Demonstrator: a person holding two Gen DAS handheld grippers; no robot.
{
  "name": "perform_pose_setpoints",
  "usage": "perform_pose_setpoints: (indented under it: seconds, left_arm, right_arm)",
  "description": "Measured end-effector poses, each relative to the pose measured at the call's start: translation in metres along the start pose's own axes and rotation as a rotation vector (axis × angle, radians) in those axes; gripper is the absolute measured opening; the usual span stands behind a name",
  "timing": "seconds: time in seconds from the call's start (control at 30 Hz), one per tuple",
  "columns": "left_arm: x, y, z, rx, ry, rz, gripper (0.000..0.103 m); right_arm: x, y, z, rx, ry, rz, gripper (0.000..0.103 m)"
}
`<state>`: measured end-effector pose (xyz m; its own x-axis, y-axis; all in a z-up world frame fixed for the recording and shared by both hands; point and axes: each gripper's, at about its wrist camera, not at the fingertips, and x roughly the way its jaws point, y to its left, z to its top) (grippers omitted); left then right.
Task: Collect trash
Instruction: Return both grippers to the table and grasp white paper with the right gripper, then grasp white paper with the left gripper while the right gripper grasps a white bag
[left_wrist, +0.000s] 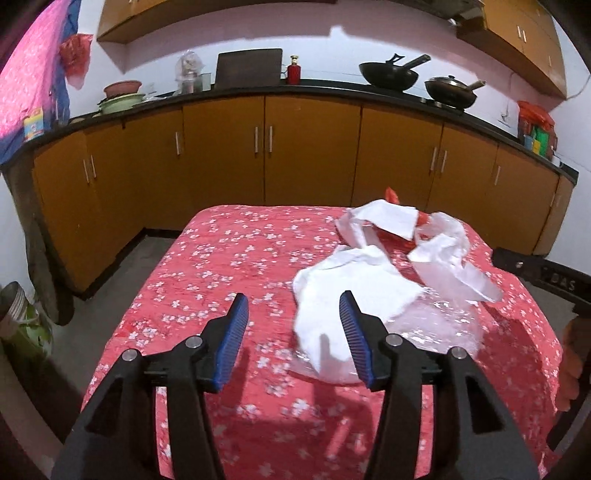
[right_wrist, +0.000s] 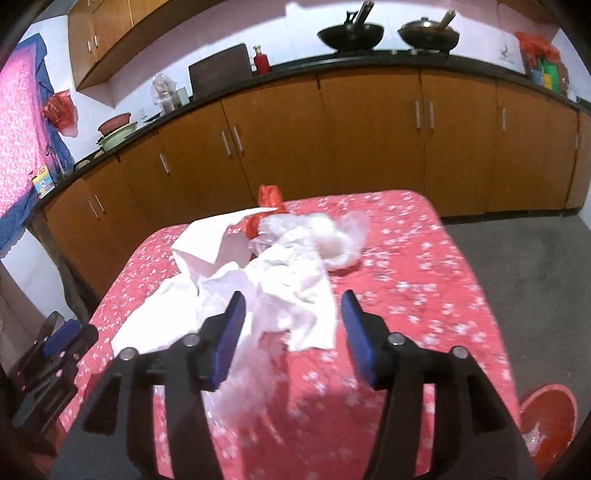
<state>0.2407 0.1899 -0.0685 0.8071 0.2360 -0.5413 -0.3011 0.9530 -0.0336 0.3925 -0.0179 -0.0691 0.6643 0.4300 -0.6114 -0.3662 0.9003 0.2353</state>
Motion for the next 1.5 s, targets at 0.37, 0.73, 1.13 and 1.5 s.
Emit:
perform_pose_setpoints:
  seconds: [0.37, 0.73, 1.13, 1.5]
  left_arm:
    - [0.023, 0.008, 0.007, -0.013, 0.023, -0.034, 0.059]
    - [0.050, -0.004, 0.015, 0.014, 0.086, -0.090, 0.064]
    - [0.074, 0.003, 0.013, 0.013, 0.208, -0.127, 0.004]
    - [0.032, 0.035, 0.007, -0.005, 0.123, -0.042, 0.002]
  right_arm:
    - [0.057, 0.012, -0.007, -0.025, 0.130, -0.015, 0.028]
    - [0.027, -0.004, -0.021, -0.041, 0.063, -0.082, 0.002]
    - [0.009, -0.011, -0.029, -0.061, 0.047, -0.097, 0.002]
    - [-0.016, -0.012, -0.038, -0.096, 0.008, -0.140, 0.002]
